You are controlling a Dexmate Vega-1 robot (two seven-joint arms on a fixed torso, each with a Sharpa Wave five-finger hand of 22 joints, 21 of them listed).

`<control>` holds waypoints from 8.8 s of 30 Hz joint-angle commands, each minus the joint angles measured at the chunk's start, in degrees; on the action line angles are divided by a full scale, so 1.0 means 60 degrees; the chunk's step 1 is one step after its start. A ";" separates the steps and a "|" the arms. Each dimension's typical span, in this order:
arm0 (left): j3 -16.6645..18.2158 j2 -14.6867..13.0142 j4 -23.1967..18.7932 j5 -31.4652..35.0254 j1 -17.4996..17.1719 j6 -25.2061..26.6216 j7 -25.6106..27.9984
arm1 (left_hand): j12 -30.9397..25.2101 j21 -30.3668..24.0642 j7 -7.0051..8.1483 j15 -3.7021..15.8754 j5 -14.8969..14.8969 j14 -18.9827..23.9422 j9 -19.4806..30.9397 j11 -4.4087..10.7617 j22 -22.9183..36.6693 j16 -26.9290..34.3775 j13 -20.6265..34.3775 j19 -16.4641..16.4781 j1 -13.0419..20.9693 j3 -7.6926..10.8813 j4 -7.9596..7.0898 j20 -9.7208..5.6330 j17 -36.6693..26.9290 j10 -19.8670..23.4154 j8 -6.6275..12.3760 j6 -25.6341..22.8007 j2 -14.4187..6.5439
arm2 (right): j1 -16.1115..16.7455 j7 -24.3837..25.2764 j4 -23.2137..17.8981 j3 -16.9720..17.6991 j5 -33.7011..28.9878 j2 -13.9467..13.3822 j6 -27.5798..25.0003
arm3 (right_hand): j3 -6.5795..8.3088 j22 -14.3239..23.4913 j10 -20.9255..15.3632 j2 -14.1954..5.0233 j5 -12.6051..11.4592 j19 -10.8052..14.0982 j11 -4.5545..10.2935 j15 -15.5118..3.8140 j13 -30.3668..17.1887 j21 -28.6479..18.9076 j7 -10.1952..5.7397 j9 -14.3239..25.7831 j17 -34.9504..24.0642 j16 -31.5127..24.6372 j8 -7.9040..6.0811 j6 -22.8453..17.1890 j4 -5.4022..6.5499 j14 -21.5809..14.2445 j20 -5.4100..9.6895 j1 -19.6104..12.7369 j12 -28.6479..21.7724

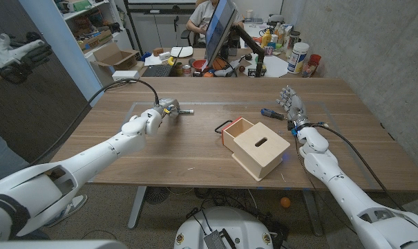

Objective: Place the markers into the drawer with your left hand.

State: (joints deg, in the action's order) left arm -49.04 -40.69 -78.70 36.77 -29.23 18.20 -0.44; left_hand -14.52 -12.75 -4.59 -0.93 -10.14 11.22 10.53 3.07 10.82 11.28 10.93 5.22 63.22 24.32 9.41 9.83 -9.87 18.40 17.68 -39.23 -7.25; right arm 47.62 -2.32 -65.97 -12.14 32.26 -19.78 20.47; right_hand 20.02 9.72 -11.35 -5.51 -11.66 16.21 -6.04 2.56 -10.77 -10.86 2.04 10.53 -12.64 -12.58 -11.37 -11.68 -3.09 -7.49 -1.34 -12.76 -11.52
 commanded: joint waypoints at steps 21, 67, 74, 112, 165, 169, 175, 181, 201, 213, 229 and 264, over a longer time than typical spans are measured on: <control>-0.0084 0.0314 -0.0139 0.0088 0.0056 0.0557 0.0770 | 0.0041 -0.0040 -0.0105 0.0017 0.0040 0.0281 0.0454 0.0018 0.0020 -0.0013 0.0040 0.0080 0.0153 -0.0155 -0.0035 0.0017 -0.0009 0.0403 0.0098 -0.3682 -0.0067 | -0.0499 -0.0564 0.0872 0.0011 0.0079 0.0261 0.0196 | -0.0003 0.0016 -0.0104 0.0008 -0.0066 0.0000 0.0051 0.0013 -0.0044 -0.0020 -0.0064 0.0024 -0.0039 -0.0014 0.0029 -0.0049 -0.0044 -0.0093 -0.0071 0.0108 0.0011; 0.0588 -0.0762 -0.2511 0.0505 -0.0908 0.0962 0.0847 | 0.0150 -0.0014 -0.0086 -0.0106 0.0014 0.0371 0.0825 -0.0073 0.0029 -0.0049 0.0092 0.0051 0.0186 -0.0289 -0.0070 0.0127 -0.0029 0.0495 0.0237 -0.3658 -0.0094 | -0.0066 -0.0116 -0.0317 0.0005 -0.0116 0.0158 -0.0044 | 0.0015 0.0018 -0.0101 0.0005 -0.0079 -0.0011 0.0027 0.0028 -0.0049 -0.0025 -0.0063 0.0025 -0.0051 -0.0002 0.0031 -0.0073 -0.0082 -0.0107 -0.0069 0.0136 0.0018; 0.0776 -0.1033 -0.2906 0.0707 -0.1047 0.0765 0.0699 | 0.0174 -0.0012 -0.0051 -0.0109 0.0010 0.0363 0.0872 -0.0090 0.0030 -0.0055 0.0098 0.0048 0.0190 -0.0301 -0.0072 0.0134 -0.0030 0.0469 0.0258 -0.3653 -0.0103 | 0.0255 0.0297 -0.1015 -0.0016 -0.0162 -0.0015 -0.0239 | 0.0011 0.0018 -0.0102 0.0005 -0.0078 -0.0016 0.0021 0.0029 -0.0049 -0.0024 -0.0060 0.0025 -0.0057 -0.0004 0.0033 -0.0071 -0.0080 -0.0112 -0.0067 0.0152 0.0018; 0.1461 -0.2324 -0.5027 0.4124 -0.0893 -0.1523 -0.0865 | 0.0261 0.0031 0.0143 -0.0024 -0.0003 0.0328 0.1130 0.0061 0.0033 -0.0064 0.0122 -0.0065 0.0124 -0.0409 -0.0113 0.0096 -0.0038 0.0410 0.0372 -0.3605 -0.0118 | 0.0794 0.0957 -0.2096 -0.0019 -0.0017 -0.0237 0.0020 | 0.0012 0.0019 -0.0149 0.0012 -0.0079 -0.0009 -0.0015 0.0044 -0.0051 -0.0031 -0.0050 0.0025 -0.0065 -0.0007 0.0035 -0.0082 -0.0107 -0.0149 -0.0075 0.0181 0.0008; 0.1413 -0.1414 -0.5697 0.5782 0.0033 -0.5745 -0.0511 | 0.0308 0.0029 0.0319 0.0091 -0.0015 0.0368 0.1094 0.0158 0.0034 -0.0057 0.0145 -0.0091 0.0001 -0.0533 -0.0144 0.0038 -0.0046 0.0436 0.0426 -0.3753 -0.0130 | 0.1285 0.1911 -0.2494 0.0319 0.0136 -0.0063 0.0434 | -0.0008 0.0021 -0.0238 0.0043 -0.0077 0.0021 -0.0039 0.0068 -0.0052 -0.0044 -0.0074 0.0025 -0.0078 -0.0027 0.0009 -0.0182 -0.0130 -0.0237 -0.0097 0.0248 -0.0011; 0.1284 -0.1379 -0.5607 0.5979 0.0182 -0.5975 -0.0552 | 0.0317 0.0030 0.0330 0.0092 -0.0015 0.0337 0.1088 0.0169 0.0034 -0.0068 0.0146 -0.0096 -0.0007 -0.0540 -0.0147 0.0027 -0.0048 0.0424 0.0428 -0.3759 -0.0136 | 0.1269 0.1968 -0.2544 0.0356 0.0115 -0.0065 0.0498 | -0.0011 0.0021 -0.0246 0.0046 -0.0077 0.0027 -0.0031 0.0068 -0.0052 -0.0046 -0.0064 0.0025 -0.0080 -0.0031 0.0009 -0.0186 -0.0129 -0.0249 -0.0109 0.0257 -0.0013; 0.0990 -0.1374 -0.5541 0.6621 0.0434 -0.6364 -0.0321 | 0.0328 0.0029 0.0339 0.0088 -0.0016 0.0329 0.1083 0.0186 0.0034 -0.0069 0.0147 -0.0097 -0.0015 -0.0549 -0.0148 0.0027 -0.0049 0.0406 0.0423 -0.3742 -0.0141 | 0.1223 0.2040 -0.2543 0.0385 0.0085 -0.0073 0.0543 | -0.0017 0.0021 -0.0254 0.0043 -0.0076 0.0037 -0.0044 0.0060 -0.0052 -0.0049 -0.0079 0.0025 -0.0085 -0.0037 0.0007 -0.0199 -0.0122 -0.0264 -0.0118 0.0276 -0.0014; 0.0768 -0.1288 -0.5520 0.6955 0.0646 -0.6669 -0.0270 | 0.0339 0.0030 0.0347 0.0068 -0.0016 0.0323 0.1063 0.0238 0.0035 -0.0065 0.0149 -0.0104 -0.0036 -0.0561 -0.0159 0.0017 -0.0055 0.0390 0.0422 -0.3756 -0.0153 | 0.1195 0.2017 -0.2447 0.0395 0.0130 -0.0022 0.0633 | -0.0013 0.0021 -0.0272 0.0044 -0.0078 0.0043 -0.0033 0.0074 -0.0053 -0.0051 -0.0068 0.0025 -0.0083 -0.0036 0.0008 -0.0208 -0.0130 -0.0275 -0.0120 0.0276 -0.0017; 0.0360 -0.0991 -0.5336 0.7005 0.1020 -0.7297 -0.0651 | 0.0367 0.0040 0.0403 0.0055 -0.0021 0.0265 0.1039 0.0197 0.0035 -0.0070 0.0151 -0.0143 -0.0061 -0.0583 -0.0159 0.0011 -0.0067 0.0338 0.0414 -0.3723 -0.0174 | 0.1320 0.2099 -0.2413 0.0559 0.0241 -0.0026 0.0781 | -0.0016 0.0022 -0.0298 0.0048 -0.0077 0.0044 -0.0038 0.0061 -0.0053 -0.0048 -0.0075 0.0024 -0.0086 -0.0033 0.0006 -0.0242 -0.0136 -0.0288 -0.0133 0.0299 -0.0019; -0.0143 -0.0988 -0.5102 0.7905 0.1243 -0.7531 -0.0030 | 0.0375 0.0051 0.0431 0.0061 -0.0023 0.0247 0.1020 0.0153 0.0036 -0.0065 0.0153 -0.0180 -0.0072 -0.0592 -0.0161 0.0017 -0.0071 0.0321 0.0407 -0.3699 -0.0187 | 0.1238 0.2039 -0.2149 0.0528 0.0225 0.0030 0.0846 | -0.0019 0.0023 -0.0283 0.0052 -0.0078 0.0024 -0.0038 0.0073 -0.0053 -0.0040 -0.0074 0.0024 -0.0087 -0.0023 0.0011 -0.0248 -0.0139 -0.0278 -0.0138 0.0316 -0.0007; -0.0366 -0.0878 -0.4967 0.7770 0.1351 -0.7808 -0.0059 | 0.0368 0.0044 0.0450 -0.0021 -0.0029 0.0314 0.0997 0.0066 0.0037 -0.0028 0.0155 -0.0187 -0.0109 -0.0613 -0.0173 0.0014 -0.0082 0.0339 0.0419 -0.3704 -0.0203 | 0.1251 0.1949 -0.1963 0.0621 0.0319 0.0085 0.0991 | -0.0020 0.0024 -0.0277 0.0063 -0.0080 0.0014 -0.0034 0.0065 -0.0053 -0.0037 -0.0071 0.0024 -0.0086 -0.0017 0.0016 -0.0250 -0.0149 -0.0284 -0.0144 0.0328 0.0000; -0.0870 -0.0324 -0.4400 0.7548 0.1602 -0.7677 -0.0733 | 0.0547 0.0153 0.0742 -0.0423 0.0040 -0.0417 0.0442 -0.0456 0.0035 -0.0161 0.0161 -0.0635 -0.1319 -0.1252 -0.0538 0.0053 -0.0112 -0.0847 -0.1271 0.0143 0.0212 | 0.1120 0.1596 -0.1368 0.0675 0.0426 0.0197 0.1141 | -0.0013 0.0024 -0.0294 0.0067 -0.0087 0.0008 -0.0028 0.0064 -0.0054 -0.0037 -0.0082 0.0024 -0.0084 -0.0005 0.0016 -0.0291 -0.0167 -0.0294 -0.0138 0.0355 0.0004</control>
State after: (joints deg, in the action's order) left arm -53.67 -43.52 -105.52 83.00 -19.98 -28.36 -2.24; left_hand -11.42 -12.06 0.12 -3.16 -10.08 9.68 13.42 0.65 10.78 10.51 11.59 2.27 56.63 17.67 6.55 9.85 -10.29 14.43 10.36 -40.14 -7.31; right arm 54.52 7.80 -74.84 -8.28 34.65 -18.56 27.31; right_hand 19.78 9.72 -12.68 -5.07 -11.88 16.00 -6.15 2.96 -10.77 -10.86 1.75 10.52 -12.90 -12.59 -11.37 -13.01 -3.78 -8.91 -1.96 -11.26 -11.52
